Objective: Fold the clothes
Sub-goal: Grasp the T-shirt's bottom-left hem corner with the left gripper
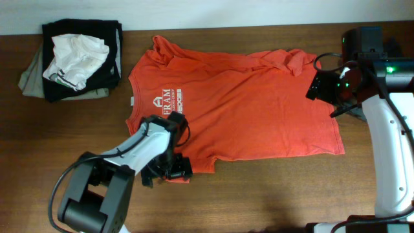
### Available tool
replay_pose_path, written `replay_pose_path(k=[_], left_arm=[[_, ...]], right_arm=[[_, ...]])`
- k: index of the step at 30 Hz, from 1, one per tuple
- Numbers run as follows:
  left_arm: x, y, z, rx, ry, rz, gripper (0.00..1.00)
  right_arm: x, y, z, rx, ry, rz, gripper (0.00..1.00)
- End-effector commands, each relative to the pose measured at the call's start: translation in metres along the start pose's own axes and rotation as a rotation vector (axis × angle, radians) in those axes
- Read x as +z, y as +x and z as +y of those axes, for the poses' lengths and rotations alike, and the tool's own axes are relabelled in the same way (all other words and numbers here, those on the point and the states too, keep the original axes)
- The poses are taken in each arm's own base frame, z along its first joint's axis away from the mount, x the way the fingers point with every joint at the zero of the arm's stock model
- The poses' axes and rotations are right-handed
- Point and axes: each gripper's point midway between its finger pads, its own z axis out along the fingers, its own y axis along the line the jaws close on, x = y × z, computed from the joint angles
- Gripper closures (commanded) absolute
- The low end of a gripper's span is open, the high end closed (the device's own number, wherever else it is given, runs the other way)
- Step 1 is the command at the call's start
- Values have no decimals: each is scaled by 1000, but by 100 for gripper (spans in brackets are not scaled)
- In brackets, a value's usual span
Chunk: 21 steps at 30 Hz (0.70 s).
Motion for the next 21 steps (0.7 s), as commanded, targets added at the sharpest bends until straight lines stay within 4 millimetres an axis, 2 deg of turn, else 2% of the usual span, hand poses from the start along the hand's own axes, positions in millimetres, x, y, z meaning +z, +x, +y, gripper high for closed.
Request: replay_pose_path(k=[1,4,12,13,14,17,20,21], left_arm=[[14,14,-5,25,-27,12,1],[15,-1,-17,30,19,-51,1],[15,-14,-8,7,-6,-97,1],[16,-13,-8,6,-8,-91,7],[19,-11,-6,6,-15,-81,27],[21,-8,-4,5,-21,-73,46],[21,-6,-2,5,-27,-65,89],[21,-6,-2,5,-29,-63,99]], right_arm=[[1,-2,0,-14,-2,-4,1],[1,-1,0,-14,-1,-1,1],[1,-1,0,-40,0,0,1],[1,-1,0,-40,0,0,1],[1,-1,0,-40,0,0,1],[1,-1,0,-40,0,0,1],[1,-1,0,-40,0,-1,1],[1,-1,0,-40,0,-1,1]])
